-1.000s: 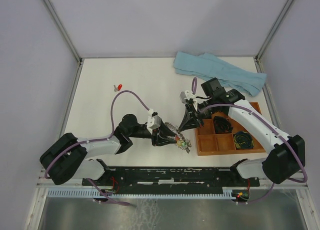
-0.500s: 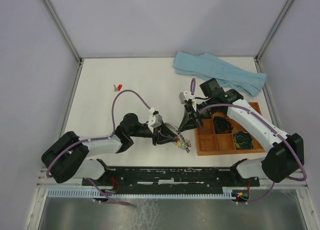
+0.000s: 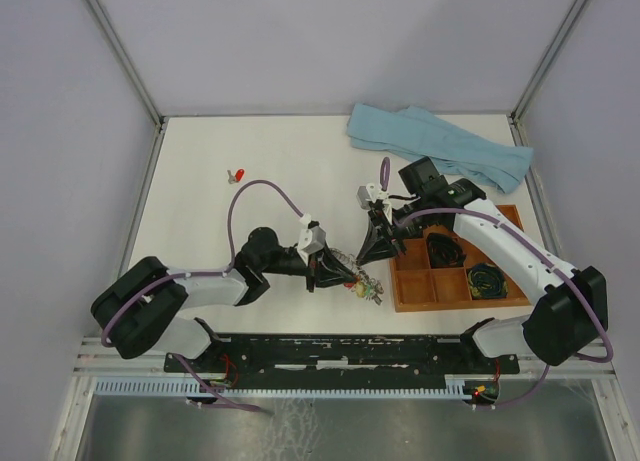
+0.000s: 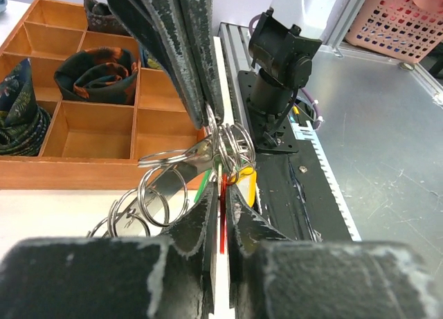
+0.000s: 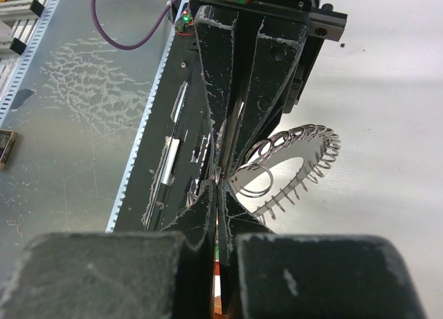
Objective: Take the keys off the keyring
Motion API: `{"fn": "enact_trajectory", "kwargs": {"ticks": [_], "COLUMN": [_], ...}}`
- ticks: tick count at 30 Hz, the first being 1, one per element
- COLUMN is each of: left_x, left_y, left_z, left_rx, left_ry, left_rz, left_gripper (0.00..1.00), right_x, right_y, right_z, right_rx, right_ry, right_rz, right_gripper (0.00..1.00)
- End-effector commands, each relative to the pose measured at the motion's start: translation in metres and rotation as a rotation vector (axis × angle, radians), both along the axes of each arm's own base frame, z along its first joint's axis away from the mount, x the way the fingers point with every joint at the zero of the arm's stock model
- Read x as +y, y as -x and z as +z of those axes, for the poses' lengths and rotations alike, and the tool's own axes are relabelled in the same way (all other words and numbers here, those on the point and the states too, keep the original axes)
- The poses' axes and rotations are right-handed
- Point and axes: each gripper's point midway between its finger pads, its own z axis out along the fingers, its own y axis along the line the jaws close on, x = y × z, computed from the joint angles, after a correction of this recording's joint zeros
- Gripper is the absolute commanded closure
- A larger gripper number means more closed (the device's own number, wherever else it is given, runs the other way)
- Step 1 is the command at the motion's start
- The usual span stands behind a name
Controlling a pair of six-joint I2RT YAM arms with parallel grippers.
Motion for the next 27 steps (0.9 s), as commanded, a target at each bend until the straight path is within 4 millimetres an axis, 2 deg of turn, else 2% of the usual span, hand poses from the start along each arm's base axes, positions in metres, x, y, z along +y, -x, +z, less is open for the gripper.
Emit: {"fn": "enact_trajectory", "kwargs": {"ticks": [1,5,11,15,20,27], "left_x": [-0.002,0.002,0.009,0.015,0.018,0.016], "left_y": [0.003,0.006,0.006,0.006,0.005,0.006], "left_z": [0.022,0.019,0.013,0.014,0.013,0.011], "left_rx": [-0.041,-0.035,-0.005,0.019,0.108,0.266], "left_ry": [0.065,0.057,0.037,0.032,0.002,-0.041], "left_rz": [-0.026,-0.022,0.024,0.063,0.106,0.115], "left_gripper": [0.92,0.97,0.97,0.97,0.97,0.97], "right_x": [0.007,0.006,0.005,0.005,0.006,0.009], "right_y": [-0.004,-0.004,-0.008,-0.018,-0.027,-0.03], "right_z": [0.022,0.022,0.022,0.017,0.009,0.003], "right_rx": [-0.06,-0.068,-0.083,-0.09,-0.088,-0.067], "right_ry": [-0.065,-0.057,-0.039,-0.006,0.026,0.028], "right_rz": [0.024,0.024,0.011,-0.032,-0.078,-0.091], "right_gripper": [0.99,0.99,0.99,0.99,0.98,0.96]}}
